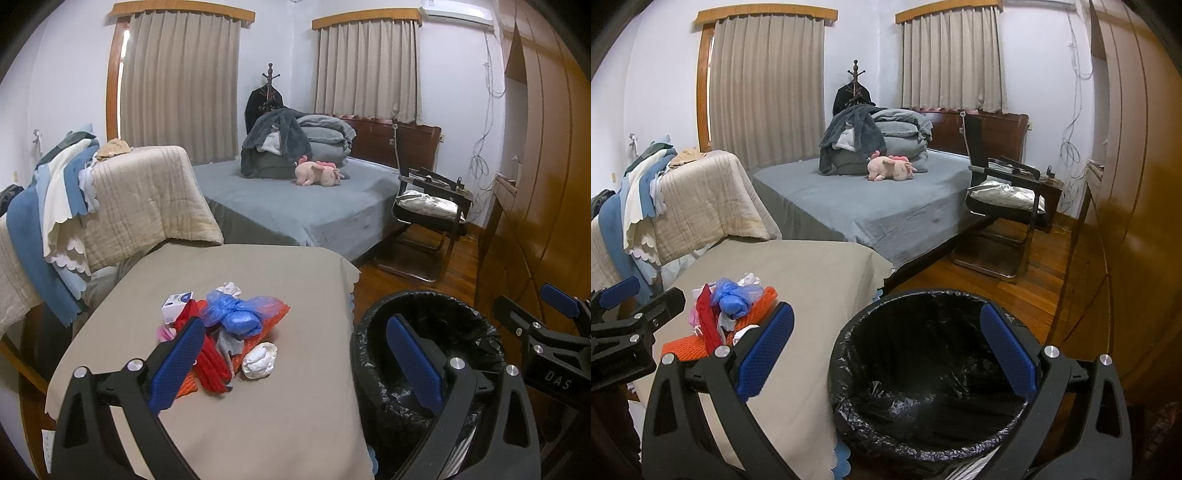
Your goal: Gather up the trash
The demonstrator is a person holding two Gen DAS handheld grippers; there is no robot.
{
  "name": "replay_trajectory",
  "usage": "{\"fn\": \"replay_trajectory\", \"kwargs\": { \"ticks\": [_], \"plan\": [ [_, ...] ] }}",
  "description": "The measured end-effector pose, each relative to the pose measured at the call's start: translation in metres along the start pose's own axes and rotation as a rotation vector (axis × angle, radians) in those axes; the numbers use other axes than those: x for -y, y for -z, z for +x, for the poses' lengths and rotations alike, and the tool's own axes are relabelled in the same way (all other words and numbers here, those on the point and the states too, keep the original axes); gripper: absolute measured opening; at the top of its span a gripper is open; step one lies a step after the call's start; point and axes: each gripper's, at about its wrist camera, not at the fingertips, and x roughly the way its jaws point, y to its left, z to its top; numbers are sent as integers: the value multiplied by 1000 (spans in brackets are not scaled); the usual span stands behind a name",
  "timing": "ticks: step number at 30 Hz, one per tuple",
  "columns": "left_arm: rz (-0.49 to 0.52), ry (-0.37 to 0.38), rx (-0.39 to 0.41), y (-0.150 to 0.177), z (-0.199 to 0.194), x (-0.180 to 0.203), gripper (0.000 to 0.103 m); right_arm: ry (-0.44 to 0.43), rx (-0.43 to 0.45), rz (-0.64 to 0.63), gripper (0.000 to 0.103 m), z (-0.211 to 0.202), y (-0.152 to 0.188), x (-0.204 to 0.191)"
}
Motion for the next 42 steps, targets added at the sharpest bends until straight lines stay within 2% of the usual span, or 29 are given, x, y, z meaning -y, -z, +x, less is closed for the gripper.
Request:
{"fn": "replay_trajectory", "kwargs": {
  "ticks": [11,26,29,33,42],
  "plan": [
    [-15,-37,-3,8,17,-15,97,-48,-14,-15,98,30,4,-18],
    [-71,-193,-52,53,67,-111,97,-186,-104,-58,98,122,33,-94],
    [-84,-199,-70,63,78,-128,97,-205,-132,-102,95,141,44,-115],
    [-103,-212,-87,74,90,-144,97,-237,-174,-131,86,164,55,-138],
    [-148,-213,-133,87,108,-169,91,-300,-251,-205,82,200,73,-184]
  ]
}}
